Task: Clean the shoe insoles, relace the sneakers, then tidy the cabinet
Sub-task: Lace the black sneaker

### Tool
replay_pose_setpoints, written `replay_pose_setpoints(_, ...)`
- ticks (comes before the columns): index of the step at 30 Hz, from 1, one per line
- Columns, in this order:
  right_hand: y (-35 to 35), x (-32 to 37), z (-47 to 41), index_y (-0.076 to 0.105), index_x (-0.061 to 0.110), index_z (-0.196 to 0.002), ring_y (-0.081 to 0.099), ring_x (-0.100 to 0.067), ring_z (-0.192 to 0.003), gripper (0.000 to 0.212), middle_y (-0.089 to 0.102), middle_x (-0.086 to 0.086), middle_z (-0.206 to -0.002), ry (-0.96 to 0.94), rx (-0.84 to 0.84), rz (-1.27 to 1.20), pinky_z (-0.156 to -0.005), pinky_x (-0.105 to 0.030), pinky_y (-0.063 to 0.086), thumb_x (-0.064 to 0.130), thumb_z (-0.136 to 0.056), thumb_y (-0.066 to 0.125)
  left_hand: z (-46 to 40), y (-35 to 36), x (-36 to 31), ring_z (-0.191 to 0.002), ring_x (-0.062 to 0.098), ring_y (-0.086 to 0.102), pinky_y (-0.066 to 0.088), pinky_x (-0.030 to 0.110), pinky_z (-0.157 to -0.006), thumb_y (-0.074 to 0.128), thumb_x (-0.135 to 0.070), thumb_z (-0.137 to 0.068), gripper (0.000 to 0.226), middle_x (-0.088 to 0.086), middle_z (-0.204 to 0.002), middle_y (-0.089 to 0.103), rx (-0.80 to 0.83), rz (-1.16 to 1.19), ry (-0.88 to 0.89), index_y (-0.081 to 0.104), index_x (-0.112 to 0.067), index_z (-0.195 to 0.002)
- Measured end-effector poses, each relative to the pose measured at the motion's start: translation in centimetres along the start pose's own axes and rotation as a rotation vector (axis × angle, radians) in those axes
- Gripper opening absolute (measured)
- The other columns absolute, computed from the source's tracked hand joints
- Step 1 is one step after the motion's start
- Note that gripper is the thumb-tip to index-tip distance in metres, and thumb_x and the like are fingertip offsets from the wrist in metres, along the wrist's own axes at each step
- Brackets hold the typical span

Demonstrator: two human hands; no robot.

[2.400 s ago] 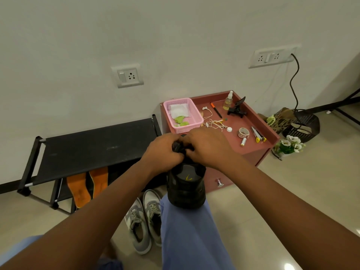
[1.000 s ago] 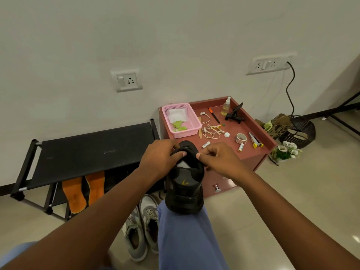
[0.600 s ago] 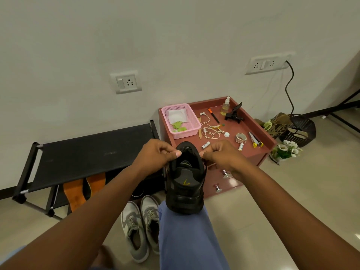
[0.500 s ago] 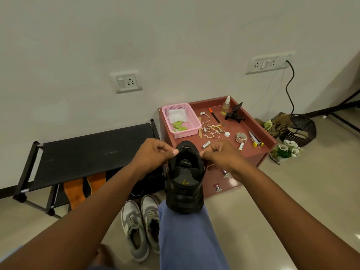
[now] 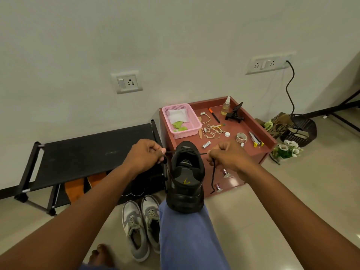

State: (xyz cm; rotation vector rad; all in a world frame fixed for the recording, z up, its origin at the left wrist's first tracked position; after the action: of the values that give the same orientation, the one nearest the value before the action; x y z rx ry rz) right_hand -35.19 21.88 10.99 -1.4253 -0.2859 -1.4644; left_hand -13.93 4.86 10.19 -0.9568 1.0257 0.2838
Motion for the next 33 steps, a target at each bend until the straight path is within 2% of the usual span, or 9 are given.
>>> replay_pose_setpoints(2,0.2,0.6,0.3,0.074,0.000,-0.076,0.070,-0.021,-0.068,0.020,0.076,-0.018,-0.079,-0.032,-0.004,-0.037,-0.053,-0.024,0.053,0.005,-0.092,0.062,0.1,0.1,-0.6,-0.073,0.015,0.074,0.061,0.040,-0.087,0.066,-0.025,-0.100,0.014,0.001,-0.074,0.076,0.017,0.013,0.019,0.071,-0.015,-0.092)
replay_pose_setpoints(5,0.5,1.4,0.3,0.070,0.003,-0.085,0.068,-0.023,-0.067,0.011,0.076,-0.017,-0.079,-0.082,0.004,-0.090,-0.066,-0.035,0.057,0.002,-0.092,0.061,0.0,0.3,-2.2,-0.069,0.013,0.069,0.061,0.032,-0.075,0.074,-0.022,-0.094,0.008,-0.001,-0.074,0.070,0.050,-0.004,0.123,0.066,-0.021,-0.096)
replay_pose_setpoints(10,1.2,2.2,0.0,0.068,0.009,-0.099,0.067,-0.022,-0.068,0.012,0.073,-0.022,-0.084,-0.137,0.033,-0.044,-0.063,-0.036,0.057,0.000,-0.092,0.066,0.1,2.0,-5.4,-0.064,0.000,0.055,0.045,0.015,-0.066,0.085,-0.025,-0.083,0.012,-0.010,-0.069,0.057,0.304,-0.238,0.360,0.076,-0.029,-0.088)
replay_pose_setpoints(14,1.6,2.5,-0.2,0.068,0.013,-0.102,0.069,-0.024,-0.070,0.019,0.071,-0.021,-0.081,-0.151,0.031,-0.018,-0.069,-0.045,0.063,-0.002,-0.090,0.065,-0.2,3.4,-6.8,-0.078,0.011,0.058,0.050,0.025,-0.073,0.086,-0.032,-0.082,0.020,-0.005,-0.080,0.059,0.367,-0.536,0.451,0.077,-0.034,-0.100)
replay_pose_setpoints(18,1.5,3.2,-0.1,0.069,0.019,-0.099,0.068,-0.019,-0.066,0.025,0.068,-0.008,-0.072,-0.218,0.018,0.050,-0.065,-0.036,0.057,-0.004,-0.088,0.068,-0.3,3.7,-7.5,-0.080,0.006,0.052,0.044,0.025,-0.068,0.085,-0.037,-0.082,0.032,-0.016,-0.087,0.054,0.344,-0.716,0.465,0.067,-0.032,-0.107)
replay_pose_setpoints(23,1.2,4.8,0.3,0.073,0.021,-0.096,0.072,-0.027,-0.075,0.021,0.072,-0.009,-0.084,-0.325,-0.029,0.098,-0.075,-0.047,0.064,0.002,-0.086,0.076,-0.1,2.1,-8.9,-0.079,0.008,0.060,0.048,0.027,-0.068,0.076,-0.029,-0.088,0.018,-0.011,-0.086,0.063,0.224,-0.589,0.480,0.066,-0.029,-0.103)
replay_pose_setpoints(27,1.1,6.5,0.5,0.074,0.019,-0.089,0.071,-0.025,-0.064,0.019,0.072,-0.016,-0.084,-0.355,-0.046,0.017,-0.069,-0.051,0.064,0.001,-0.087,0.077,-0.3,0.7,-10.3,-0.073,0.007,0.061,0.048,0.026,-0.066,0.069,-0.018,-0.086,0.015,-0.009,-0.079,0.066,0.128,-0.493,0.498,0.068,-0.033,-0.088)
replay_pose_setpoints(30,1.0,7.2,0.6,0.076,0.016,-0.090,0.072,-0.025,-0.061,0.022,0.075,-0.008,-0.076,-0.372,-0.023,-0.038,-0.066,-0.046,0.065,-0.006,-0.088,0.072,-0.1,0.0,-11.0,-0.062,0.003,0.056,0.042,0.016,-0.059,0.062,-0.007,-0.087,0.025,-0.008,-0.075,0.066,0.120,-0.387,0.514,0.071,-0.030,-0.088)
replay_pose_setpoints(33,1.9,7.7,1.0,0.074,0.012,-0.089,0.069,-0.019,-0.061,0.024,0.074,-0.008,-0.073,-0.344,0.077,-0.154,-0.063,-0.031,0.063,-0.011,-0.090,0.067,0.7,-0.3,-11.5,-0.059,0.002,0.050,0.036,0.012,-0.054,0.056,0.003,-0.089,0.032,-0.010,-0.072,0.062,0.108,-0.284,0.559,0.071,-0.026,-0.086)
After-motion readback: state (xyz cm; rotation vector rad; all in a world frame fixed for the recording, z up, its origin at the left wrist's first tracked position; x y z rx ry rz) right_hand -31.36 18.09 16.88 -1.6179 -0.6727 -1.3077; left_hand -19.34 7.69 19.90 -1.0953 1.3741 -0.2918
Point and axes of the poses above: each hand's wrist, its own z-axis away from the middle knuckle, its own y-axis out of the palm, x = y × z, the point moved 4 cm from there along -z, towards the middle knuckle
